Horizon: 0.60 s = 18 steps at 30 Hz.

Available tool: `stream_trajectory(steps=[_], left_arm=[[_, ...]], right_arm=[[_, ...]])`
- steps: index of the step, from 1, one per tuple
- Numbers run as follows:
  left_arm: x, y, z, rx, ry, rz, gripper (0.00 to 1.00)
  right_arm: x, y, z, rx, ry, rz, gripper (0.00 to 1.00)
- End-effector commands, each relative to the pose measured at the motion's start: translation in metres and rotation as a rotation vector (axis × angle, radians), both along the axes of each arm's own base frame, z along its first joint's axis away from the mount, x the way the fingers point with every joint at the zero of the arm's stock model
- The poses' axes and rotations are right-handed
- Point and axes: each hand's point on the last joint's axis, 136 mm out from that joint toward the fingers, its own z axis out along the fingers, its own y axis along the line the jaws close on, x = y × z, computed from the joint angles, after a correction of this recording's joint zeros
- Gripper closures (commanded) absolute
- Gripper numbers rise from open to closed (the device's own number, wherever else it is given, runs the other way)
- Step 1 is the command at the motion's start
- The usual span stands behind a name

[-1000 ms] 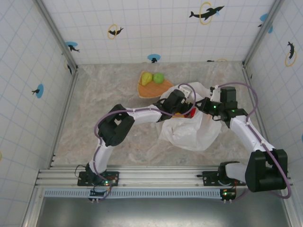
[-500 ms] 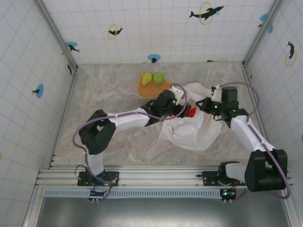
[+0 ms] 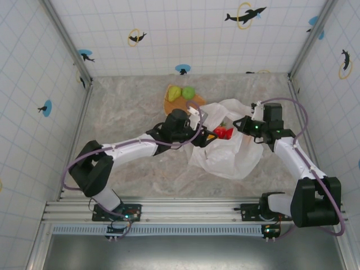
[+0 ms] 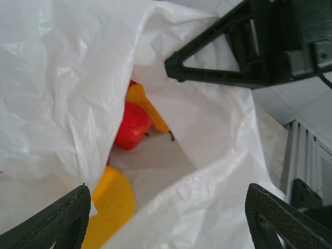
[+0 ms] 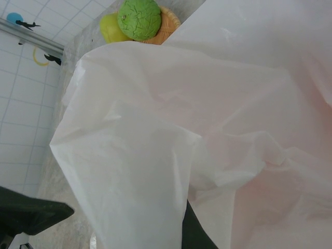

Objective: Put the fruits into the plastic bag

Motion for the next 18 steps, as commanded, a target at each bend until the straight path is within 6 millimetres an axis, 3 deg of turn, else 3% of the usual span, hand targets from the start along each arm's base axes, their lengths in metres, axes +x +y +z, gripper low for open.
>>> stream_trajectory(steps=[1,5,13,14,18], left_arm=[[-0.007,0.020,0.010,0.006,-0.027,0.002,0.21],[0.020,0.056,0.009,0.027,-0.026,0.186,0.21],[0.110,0.137,0.006,0.145,-0.026,0.629,0.21],[0.124,0.141,0.017,0.152,-0.044,0.661,0.22],[0.166,0.158,0.014,0.292,-0.130,0.757,0.21]], right_arm=[[-0.003,-0.002,-0.008,-0.005,0.015,0.006,0.97],[-0.003,-0.003,-0.009,-0.006,0.017,0.005,0.97],[-0.001,-0.001,-0.005,0.007,0.003,0.000,0.97],[-0.001,-0.001,-0.003,0.008,-0.001,-0.001,0.97],[0.001,-0.001,0.001,0.012,-0.014,-0.006,0.96]])
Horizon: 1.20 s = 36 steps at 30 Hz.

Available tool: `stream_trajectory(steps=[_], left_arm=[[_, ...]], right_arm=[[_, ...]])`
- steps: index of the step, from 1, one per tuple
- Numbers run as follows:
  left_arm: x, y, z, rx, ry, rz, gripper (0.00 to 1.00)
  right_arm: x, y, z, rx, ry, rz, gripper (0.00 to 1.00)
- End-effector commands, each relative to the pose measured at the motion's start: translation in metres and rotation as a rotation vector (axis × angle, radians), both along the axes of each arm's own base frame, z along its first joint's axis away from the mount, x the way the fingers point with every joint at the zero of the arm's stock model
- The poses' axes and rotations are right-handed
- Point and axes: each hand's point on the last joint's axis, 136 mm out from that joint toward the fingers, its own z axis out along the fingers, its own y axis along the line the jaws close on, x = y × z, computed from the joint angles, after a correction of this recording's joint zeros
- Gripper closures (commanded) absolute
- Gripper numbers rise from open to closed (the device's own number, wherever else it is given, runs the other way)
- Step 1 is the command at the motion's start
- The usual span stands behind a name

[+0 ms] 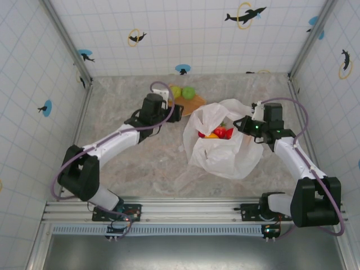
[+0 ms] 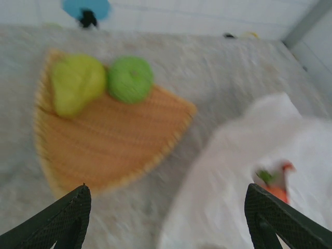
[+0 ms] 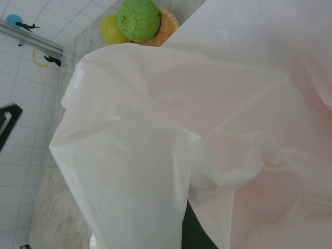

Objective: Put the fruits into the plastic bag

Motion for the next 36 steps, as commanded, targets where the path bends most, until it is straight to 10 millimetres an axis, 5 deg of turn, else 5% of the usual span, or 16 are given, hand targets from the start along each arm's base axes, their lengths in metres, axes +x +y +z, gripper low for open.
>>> stream_trajectory(steps=[1,9,18,32,33,36], left_arm=[[0.033,0.022,-0.005,0.187,-0.043,0.105,0.21],[0.094,0.022,-0.024,0.417,-0.087,0.142,0.20],[0.145,0.015,-0.077,0.531,-0.033,0.093,0.20],[0.172,0.015,-0.120,0.588,0.010,0.062,0.20],[0.173,0.016,-0.140,0.609,0.035,0.054,0.20],[0.177,0.016,-0.147,0.624,0.039,0.055,0.20]], right_arm=[[0.001,0.001,0.002,0.013,-0.017,-0.002,0.96],[0.008,0.002,0.010,0.020,-0.040,-0.006,0.96],[0.006,0.000,0.008,0.013,-0.034,-0.003,0.96],[0.006,-0.003,0.011,0.010,-0.036,-0.010,0.96],[0.006,-0.003,0.011,0.010,-0.037,-0.011,0.96],[0.005,-0.003,0.012,0.009,-0.037,-0.011,0.96]])
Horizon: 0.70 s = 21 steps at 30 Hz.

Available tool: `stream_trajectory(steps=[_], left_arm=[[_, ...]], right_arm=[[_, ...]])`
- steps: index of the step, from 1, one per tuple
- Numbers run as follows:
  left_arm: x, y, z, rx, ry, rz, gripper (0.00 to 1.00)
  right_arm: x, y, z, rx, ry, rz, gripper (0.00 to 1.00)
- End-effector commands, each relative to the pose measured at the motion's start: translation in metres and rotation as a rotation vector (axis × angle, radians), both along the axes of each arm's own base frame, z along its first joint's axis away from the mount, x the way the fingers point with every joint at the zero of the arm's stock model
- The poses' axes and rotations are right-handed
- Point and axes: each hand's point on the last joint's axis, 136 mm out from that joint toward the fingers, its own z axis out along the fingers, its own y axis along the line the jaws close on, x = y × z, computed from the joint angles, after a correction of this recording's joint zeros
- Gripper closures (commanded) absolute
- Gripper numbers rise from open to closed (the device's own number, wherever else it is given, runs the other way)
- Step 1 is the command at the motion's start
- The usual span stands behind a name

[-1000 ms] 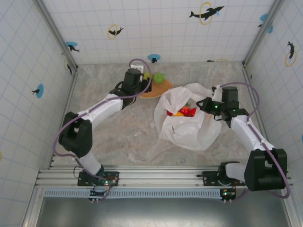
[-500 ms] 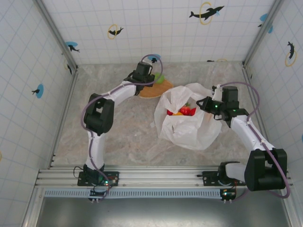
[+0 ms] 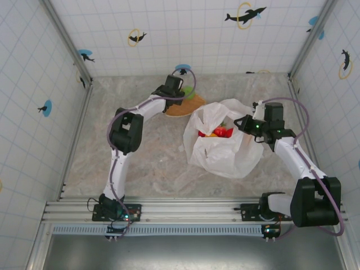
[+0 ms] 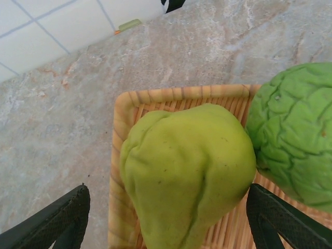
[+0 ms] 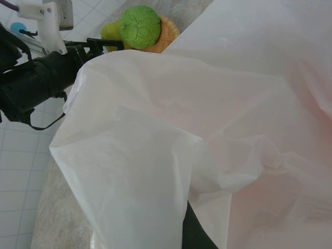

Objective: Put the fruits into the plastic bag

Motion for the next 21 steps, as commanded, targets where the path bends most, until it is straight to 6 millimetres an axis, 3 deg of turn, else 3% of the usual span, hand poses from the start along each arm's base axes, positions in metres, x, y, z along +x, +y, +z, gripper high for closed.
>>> stream_trajectory(steps=[1,14,21], left_arm=[[0.005,0.006,-0.018,0.052,0.027,-0.008,0.20],[0.016,0.004,-0.037,0.085,0.026,-0.012,0.25],[0.017,0.001,-0.024,0.065,0.017,-0.016,0.42]], right_arm=[[0.002,-0.002,0.008,-0.002,-0.027,0.002,0.96],[0.003,-0.002,0.011,-0.004,-0.028,0.004,0.96],[0.004,-0.002,0.009,-0.008,-0.021,0.006,0.96]])
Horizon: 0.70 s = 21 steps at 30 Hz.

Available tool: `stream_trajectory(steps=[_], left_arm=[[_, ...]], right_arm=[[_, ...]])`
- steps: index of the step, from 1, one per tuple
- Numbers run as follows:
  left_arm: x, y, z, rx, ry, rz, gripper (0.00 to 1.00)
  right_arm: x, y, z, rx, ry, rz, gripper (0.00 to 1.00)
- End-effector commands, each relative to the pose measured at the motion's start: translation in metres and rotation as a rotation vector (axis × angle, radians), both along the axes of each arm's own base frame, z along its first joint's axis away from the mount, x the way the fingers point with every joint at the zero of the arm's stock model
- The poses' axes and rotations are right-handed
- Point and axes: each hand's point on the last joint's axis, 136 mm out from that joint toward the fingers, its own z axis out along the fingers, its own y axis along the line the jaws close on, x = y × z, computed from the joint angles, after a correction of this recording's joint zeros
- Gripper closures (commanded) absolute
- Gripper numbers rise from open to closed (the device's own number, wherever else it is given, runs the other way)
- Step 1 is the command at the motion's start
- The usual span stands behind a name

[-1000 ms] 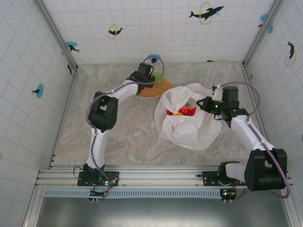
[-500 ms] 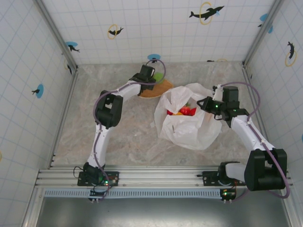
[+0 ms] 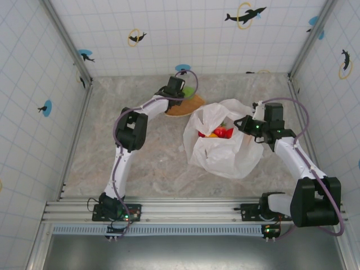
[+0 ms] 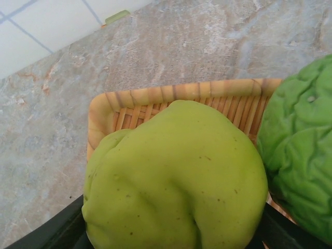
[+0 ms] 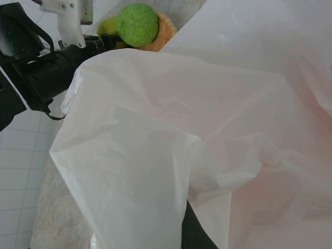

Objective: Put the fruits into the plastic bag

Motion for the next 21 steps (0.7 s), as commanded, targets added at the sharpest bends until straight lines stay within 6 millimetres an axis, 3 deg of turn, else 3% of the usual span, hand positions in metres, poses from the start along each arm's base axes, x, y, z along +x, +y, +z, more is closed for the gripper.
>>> stream_trajectory(steps=[1,9,10,12,16,21], left_arm=[[0.003,0.005,0.002,0.008,0.009,0.006,0.44],[-0.009,0.003,0.039,-0.061,-0.012,0.006,0.54],[-0.010,0.005,0.055,-0.072,-0.035,0.010,0.54],[-0.016,0.011,0.064,-0.072,-0.044,0.024,0.54],[-0.032,0.021,0.077,-0.079,-0.053,0.046,0.55],[-0.063,0.032,0.107,-0.153,-0.082,0.053,0.56]], right_arm=[[0.006,-0.001,0.010,-0.002,-0.030,0.005,0.96],[0.006,-0.001,0.011,0.000,-0.029,0.006,0.96],[0.006,-0.001,0.011,0.000,-0.031,0.006,0.96],[0.006,-0.001,0.010,-0.002,-0.032,0.004,0.96],[0.005,-0.001,0.008,0.002,-0.029,0.003,0.96],[0.006,-0.001,0.008,0.005,-0.031,0.002,0.96]])
